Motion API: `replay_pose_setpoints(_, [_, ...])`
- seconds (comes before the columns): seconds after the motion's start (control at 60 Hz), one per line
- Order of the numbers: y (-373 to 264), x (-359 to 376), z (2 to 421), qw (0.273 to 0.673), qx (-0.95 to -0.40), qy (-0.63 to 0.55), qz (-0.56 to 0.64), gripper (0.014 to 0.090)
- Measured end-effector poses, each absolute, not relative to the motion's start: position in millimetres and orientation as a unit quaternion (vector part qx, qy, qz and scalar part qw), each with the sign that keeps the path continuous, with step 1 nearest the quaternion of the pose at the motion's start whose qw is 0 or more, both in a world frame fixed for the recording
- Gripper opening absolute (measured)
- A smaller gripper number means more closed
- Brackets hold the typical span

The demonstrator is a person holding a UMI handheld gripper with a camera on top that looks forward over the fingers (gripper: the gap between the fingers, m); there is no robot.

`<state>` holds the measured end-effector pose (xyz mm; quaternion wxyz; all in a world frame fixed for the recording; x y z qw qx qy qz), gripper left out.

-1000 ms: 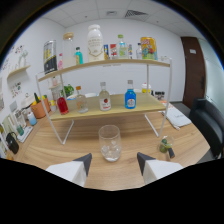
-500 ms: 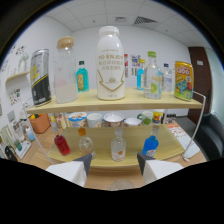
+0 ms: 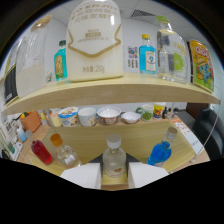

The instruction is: Make me a cup of Mojito.

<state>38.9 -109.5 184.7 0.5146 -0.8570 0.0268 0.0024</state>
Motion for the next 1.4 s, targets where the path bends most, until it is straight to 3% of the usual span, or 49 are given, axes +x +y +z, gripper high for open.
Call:
replay_pose_setpoints(0.317, [-118.2,43.0,193.3,0.52,-0.853,0.021,0.015,0.034])
replay_pose_setpoints(0.583, [-172.4,79.2,222.5,0.541,-0.84,0.025,0.003,0.0339])
replay_pose_setpoints(0.85, [-218.1,135.5,169.9,0.503,-0.862,0.041,-0.043,0.0338])
replay_pose_setpoints(1.1, [-220.6,150.5,157.9,0.481,-0.838,-0.128,-0.221,0.0336])
replay_pose_setpoints(1.4, [-205.0,136.8,183.2,0.424,-0.697,-0.381,-0.436,0.0337])
